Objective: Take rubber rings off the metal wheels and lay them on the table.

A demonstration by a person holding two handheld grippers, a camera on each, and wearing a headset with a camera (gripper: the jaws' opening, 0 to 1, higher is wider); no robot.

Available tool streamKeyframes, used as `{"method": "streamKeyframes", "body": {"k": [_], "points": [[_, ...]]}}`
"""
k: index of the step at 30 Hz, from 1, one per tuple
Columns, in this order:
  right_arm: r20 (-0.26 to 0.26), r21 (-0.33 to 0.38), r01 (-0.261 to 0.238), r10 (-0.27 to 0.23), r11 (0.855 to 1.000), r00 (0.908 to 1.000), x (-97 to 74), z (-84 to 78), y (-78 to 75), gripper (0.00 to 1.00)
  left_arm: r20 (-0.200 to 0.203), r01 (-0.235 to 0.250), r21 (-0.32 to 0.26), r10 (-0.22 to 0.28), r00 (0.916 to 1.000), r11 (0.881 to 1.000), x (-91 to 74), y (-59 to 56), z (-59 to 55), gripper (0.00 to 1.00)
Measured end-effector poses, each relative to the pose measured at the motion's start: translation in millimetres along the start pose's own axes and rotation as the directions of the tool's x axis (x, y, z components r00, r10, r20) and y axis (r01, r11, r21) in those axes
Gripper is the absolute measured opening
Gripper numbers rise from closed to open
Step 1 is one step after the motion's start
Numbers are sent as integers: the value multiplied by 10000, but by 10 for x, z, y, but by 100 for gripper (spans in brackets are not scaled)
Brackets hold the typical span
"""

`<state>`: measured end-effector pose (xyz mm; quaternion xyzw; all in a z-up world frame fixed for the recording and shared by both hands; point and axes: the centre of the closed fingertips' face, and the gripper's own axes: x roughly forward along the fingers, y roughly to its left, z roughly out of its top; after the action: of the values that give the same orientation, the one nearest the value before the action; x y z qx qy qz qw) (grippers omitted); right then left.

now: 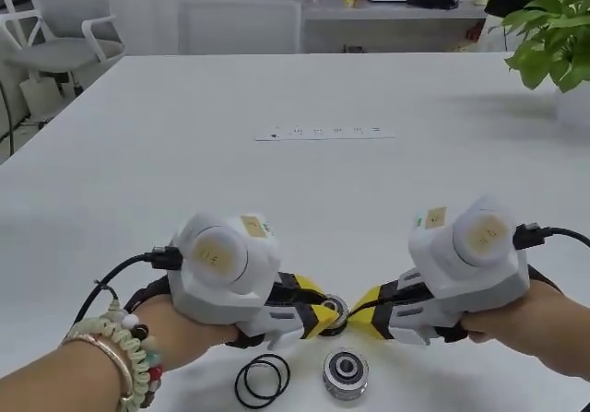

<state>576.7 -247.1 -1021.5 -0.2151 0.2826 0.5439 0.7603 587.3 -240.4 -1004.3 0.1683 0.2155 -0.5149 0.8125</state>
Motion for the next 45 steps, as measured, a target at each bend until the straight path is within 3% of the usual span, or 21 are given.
{"method": "streamKeyframes", "body": {"k": [5,9,13,18,21,45], "points": [[-54,427,-112,115,9990,9999,-16,-9,13,2,-3,20,49,-20,10000,10000,2,0,-1,14],[17,780,-87,86,9969,10000,-6,-5,13,20,5,22,38,-22,10000,10000,3,-3,1,14],[291,952,-59,32,9954,9996,28,44,14,27,15,24,20,-24,10000,10000,5,-4,1,14],[315,620,91,-111,9980,9994,81,64,0,27,28,30,22,-30,10000,10000,6,-5,1,14],[340,483,-74,58,9988,9994,71,63,23,23,37,44,27,-44,10000,10000,5,-5,0,14],[157,940,-317,304,9951,9994,11,7,9,14,100,89,-48,-88,9999,9999,13,-20,3,14]]}}
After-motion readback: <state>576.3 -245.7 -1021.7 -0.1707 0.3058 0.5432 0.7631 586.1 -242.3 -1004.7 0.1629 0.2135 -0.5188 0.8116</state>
